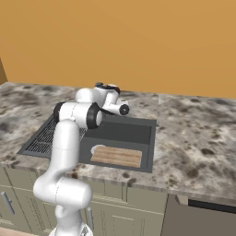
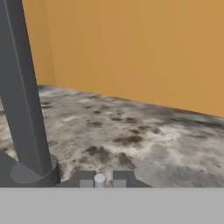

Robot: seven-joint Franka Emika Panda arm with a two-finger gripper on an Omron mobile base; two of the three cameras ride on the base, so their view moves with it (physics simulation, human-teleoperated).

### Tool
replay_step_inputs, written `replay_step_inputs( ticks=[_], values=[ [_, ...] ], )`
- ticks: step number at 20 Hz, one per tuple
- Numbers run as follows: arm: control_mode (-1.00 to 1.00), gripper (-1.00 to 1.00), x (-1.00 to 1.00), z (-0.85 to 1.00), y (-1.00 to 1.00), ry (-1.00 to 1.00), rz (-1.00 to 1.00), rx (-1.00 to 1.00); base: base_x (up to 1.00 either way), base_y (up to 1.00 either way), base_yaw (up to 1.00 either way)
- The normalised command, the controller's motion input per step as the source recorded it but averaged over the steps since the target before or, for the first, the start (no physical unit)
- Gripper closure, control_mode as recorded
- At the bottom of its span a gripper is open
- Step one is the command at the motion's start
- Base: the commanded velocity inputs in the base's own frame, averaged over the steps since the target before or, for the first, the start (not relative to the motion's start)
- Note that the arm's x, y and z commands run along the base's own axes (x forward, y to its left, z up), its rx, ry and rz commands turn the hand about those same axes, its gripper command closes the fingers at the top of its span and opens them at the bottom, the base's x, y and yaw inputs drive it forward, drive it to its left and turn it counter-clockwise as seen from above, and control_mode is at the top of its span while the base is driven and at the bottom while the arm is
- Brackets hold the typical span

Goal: Turn on the sink faucet with hot water and rinse the cutting board for ten seconds, then turn off the faucet. Push the cutting board to reach the water if necessary.

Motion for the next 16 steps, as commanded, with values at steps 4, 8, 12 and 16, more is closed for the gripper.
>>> replay_step_inputs(
  ticks=[4, 8, 12, 16],
  values=[
    [-1.00, 1.00, 0.04, 0.00, 0.00, 0.00, 0.00, 0.00, 0.00, 0.00, 0.00],
    [-1.00, 1.00, 0.09, 0.00, 0.00, 0.00, 0.00, 0.00, 0.00, 0.00, 0.00],
    [-1.00, 1.00, 0.07, 0.00, 0.00, 0.00, 0.00, 0.00, 0.00, 0.00, 0.00],
    [-1.00, 1.00, 0.10, 0.00, 0.01, 0.00, 0.00, 0.00, 0.00, 0.00, 0.00]
  ],
)
